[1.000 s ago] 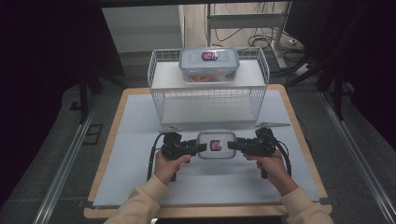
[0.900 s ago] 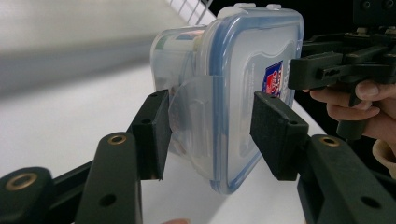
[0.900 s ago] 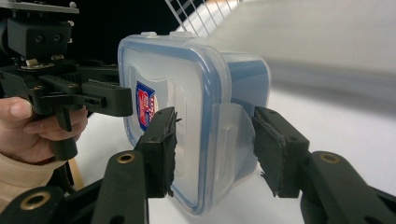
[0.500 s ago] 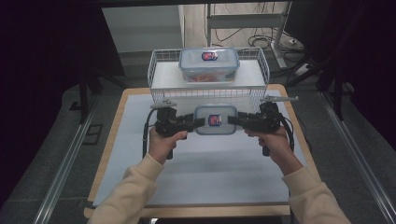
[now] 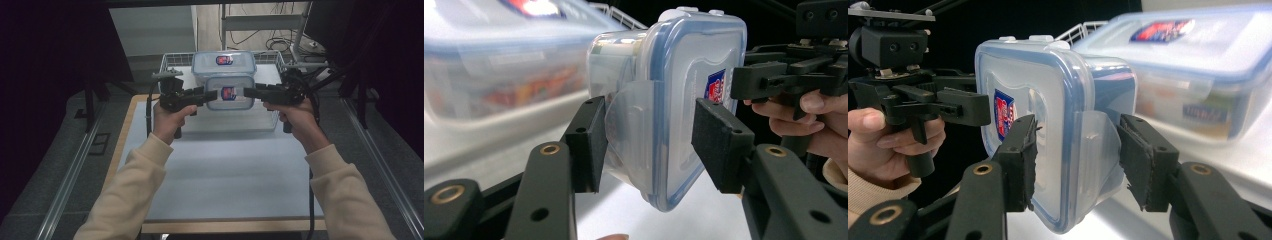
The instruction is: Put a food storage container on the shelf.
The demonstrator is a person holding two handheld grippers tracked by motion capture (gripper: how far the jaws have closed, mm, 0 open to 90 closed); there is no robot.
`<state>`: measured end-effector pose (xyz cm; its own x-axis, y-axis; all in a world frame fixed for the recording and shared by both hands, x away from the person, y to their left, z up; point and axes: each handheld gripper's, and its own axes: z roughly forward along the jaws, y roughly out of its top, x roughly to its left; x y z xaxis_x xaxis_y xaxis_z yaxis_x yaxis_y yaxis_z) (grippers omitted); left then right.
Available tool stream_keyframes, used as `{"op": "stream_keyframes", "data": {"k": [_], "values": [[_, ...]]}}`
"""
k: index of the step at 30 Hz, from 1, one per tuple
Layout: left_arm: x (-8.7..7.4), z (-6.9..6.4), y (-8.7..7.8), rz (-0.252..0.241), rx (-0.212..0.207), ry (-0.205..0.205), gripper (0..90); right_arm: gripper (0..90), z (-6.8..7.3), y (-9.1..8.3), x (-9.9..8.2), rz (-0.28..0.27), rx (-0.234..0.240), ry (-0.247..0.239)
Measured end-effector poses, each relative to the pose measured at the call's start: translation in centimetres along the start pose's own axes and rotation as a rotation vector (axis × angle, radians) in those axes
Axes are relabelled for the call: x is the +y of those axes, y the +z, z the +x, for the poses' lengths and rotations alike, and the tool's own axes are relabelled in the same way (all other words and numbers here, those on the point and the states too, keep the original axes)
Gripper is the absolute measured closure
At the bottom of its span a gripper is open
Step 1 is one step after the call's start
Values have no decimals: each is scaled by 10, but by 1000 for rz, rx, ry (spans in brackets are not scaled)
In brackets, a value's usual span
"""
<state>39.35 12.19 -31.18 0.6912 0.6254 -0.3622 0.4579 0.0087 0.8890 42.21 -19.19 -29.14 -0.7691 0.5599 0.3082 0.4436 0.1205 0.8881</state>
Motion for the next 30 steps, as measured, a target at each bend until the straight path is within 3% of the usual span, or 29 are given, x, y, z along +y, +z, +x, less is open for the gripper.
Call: {"op": "stream_keyframes", "data": {"k": [7, 17, 23, 30], "values": [[25, 8, 2, -3, 6, 16, 495, 508, -6, 4, 23, -9, 5, -1], [63, 29, 14, -3, -2, 10, 495, 508, -26, 16, 60, -14, 7, 6], [81, 44, 22, 0, -7, -14, 495, 507, -38, 26, 80, -7, 2, 17], [87, 64, 33, 7, -7, -72, 495, 504, -54, 42, 93, 16, -10, 48]]}}
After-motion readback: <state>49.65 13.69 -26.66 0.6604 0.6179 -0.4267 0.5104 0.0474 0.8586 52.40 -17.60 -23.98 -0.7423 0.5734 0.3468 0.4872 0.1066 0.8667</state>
